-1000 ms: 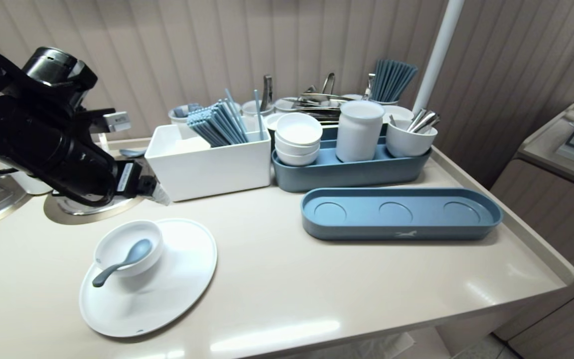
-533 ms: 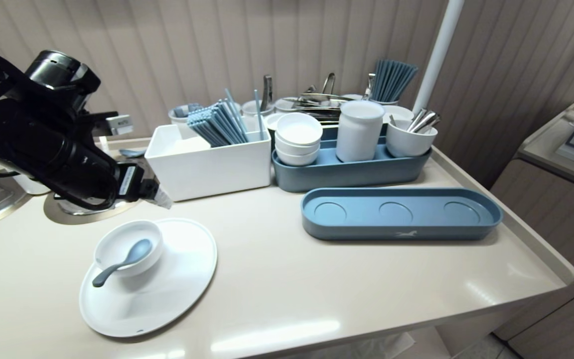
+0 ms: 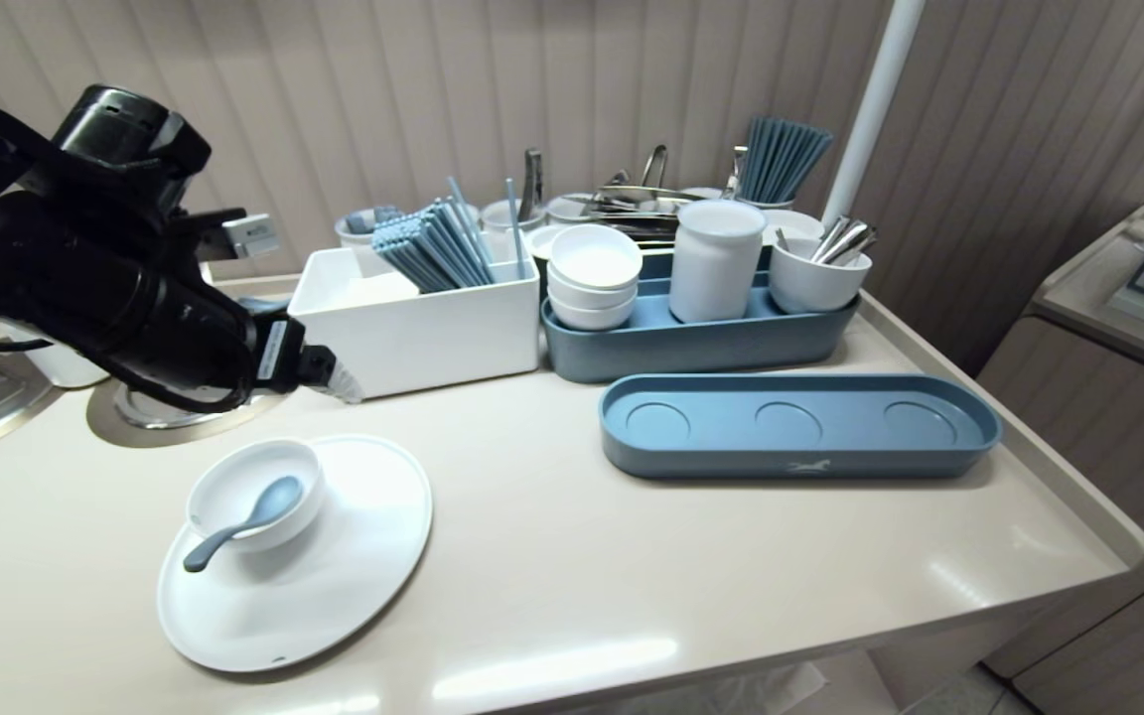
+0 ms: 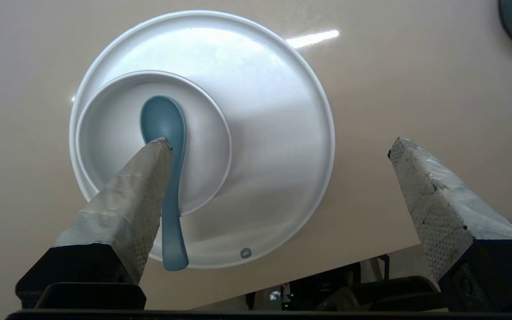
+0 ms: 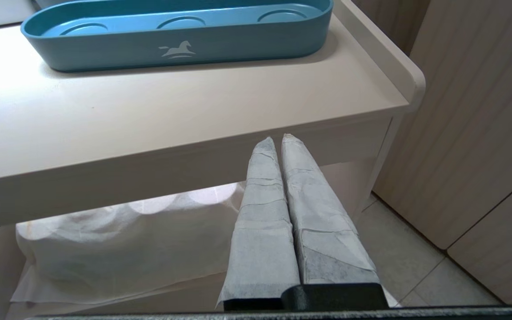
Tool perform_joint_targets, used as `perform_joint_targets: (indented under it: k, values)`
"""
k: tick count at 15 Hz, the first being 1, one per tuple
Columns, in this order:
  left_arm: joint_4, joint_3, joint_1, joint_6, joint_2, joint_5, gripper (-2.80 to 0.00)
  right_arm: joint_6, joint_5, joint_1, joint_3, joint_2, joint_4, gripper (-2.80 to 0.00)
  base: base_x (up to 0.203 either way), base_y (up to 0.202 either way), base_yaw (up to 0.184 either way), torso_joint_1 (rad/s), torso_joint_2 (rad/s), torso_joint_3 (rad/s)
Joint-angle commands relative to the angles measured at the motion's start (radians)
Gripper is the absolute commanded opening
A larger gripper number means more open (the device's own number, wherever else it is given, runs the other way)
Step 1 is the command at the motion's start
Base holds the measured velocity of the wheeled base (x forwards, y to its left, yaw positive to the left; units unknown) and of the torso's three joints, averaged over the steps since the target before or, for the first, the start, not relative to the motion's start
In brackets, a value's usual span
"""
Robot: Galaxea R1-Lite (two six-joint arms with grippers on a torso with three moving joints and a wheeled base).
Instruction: Pick the chopsticks and place it on the plate
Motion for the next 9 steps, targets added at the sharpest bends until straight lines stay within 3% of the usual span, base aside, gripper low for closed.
perform_joint_targets:
  k: [1, 5, 6, 7, 8, 9]
  values:
    - [-0.004, 0.009, -0.006, 0.001, 0.006, 0.002, 0.00, 0.000, 0.001, 0.000, -0.001, 0.001, 0.000, -2.80, 0.000, 0.000, 0.000, 0.000, 0.00, 0.000]
    - [-0.012, 0.004, -0.008, 0.002, 0.001, 0.003, 0.00, 0.000, 0.001, 0.000, 0.000, 0.001, 0.000, -2.80, 0.000, 0.000, 0.000, 0.000, 0.00, 0.000]
    - [-0.017, 0.038, -0.009, 0.007, -0.001, 0.006, -1.75, 0.000, 0.001, 0.000, 0.000, 0.001, 0.000, -2.80, 0.000, 0.000, 0.000, 0.000, 0.00, 0.000]
    - [-0.028, 0.042, -0.010, 0.005, 0.004, 0.011, -2.80, 0.000, 0.001, 0.000, 0.000, 0.000, 0.000, -2.80, 0.000, 0.000, 0.000, 0.000, 0.00, 0.000]
    - [-0.040, 0.019, -0.011, 0.002, 0.006, 0.017, -2.80, 0.000, 0.001, 0.000, 0.001, 0.000, 0.000, -2.80, 0.000, 0.000, 0.000, 0.000, 0.00, 0.000]
    - [-0.041, 0.029, -0.011, 0.002, -0.002, 0.021, -1.03, 0.000, 0.001, 0.000, 0.000, 0.001, 0.000, -2.80, 0.000, 0.000, 0.000, 0.000, 0.00, 0.000]
